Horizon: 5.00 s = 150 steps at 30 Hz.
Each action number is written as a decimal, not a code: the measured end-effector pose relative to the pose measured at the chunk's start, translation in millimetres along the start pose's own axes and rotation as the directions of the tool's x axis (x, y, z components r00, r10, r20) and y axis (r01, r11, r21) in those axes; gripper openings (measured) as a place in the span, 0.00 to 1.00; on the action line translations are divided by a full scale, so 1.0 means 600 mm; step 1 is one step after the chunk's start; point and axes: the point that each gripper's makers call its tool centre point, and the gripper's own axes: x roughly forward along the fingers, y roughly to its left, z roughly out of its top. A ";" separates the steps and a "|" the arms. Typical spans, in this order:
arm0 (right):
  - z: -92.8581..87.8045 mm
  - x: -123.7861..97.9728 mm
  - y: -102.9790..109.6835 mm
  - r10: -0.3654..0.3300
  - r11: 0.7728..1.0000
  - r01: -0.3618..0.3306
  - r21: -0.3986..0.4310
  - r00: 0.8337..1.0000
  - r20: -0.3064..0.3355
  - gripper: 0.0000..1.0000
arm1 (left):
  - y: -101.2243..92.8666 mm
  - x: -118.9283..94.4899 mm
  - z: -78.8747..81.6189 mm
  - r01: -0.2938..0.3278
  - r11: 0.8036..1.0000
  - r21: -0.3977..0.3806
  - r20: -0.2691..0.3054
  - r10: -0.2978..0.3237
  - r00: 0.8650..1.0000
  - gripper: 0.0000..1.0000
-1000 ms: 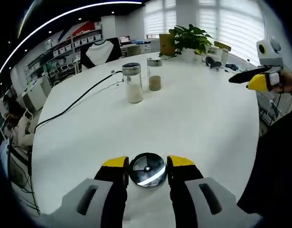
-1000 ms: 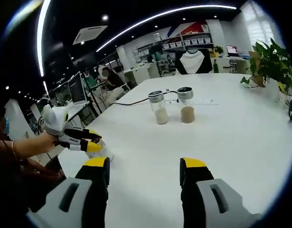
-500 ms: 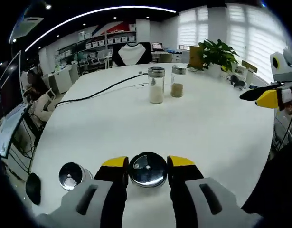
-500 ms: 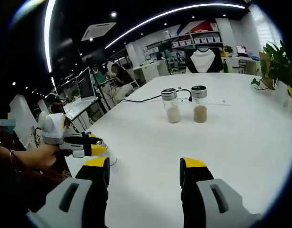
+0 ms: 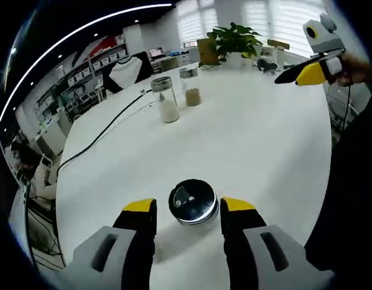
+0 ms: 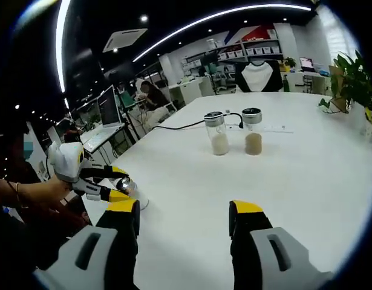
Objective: Rotate the seasoning bottle until the label or dispensing opening points toward the visible target arrow and the bottle remains upright within the marked orientation range
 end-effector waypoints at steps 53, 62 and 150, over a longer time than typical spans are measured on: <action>0.002 0.001 0.006 -0.014 0.999 0.014 0.047 1.000 0.013 0.56 | -0.023 -0.014 0.022 -0.227 0.915 -0.334 0.047 0.257 0.965 0.34; 0.004 0.008 0.021 0.015 1.000 -0.015 0.024 1.000 -0.001 0.56 | -0.032 -0.021 -0.003 -0.188 0.929 -0.319 0.098 0.229 0.968 0.44; 0.016 0.010 0.032 0.056 0.998 -0.056 -0.009 0.998 -0.029 0.56 | -0.042 0.035 -0.009 -0.255 0.830 -0.497 0.105 0.349 0.931 0.34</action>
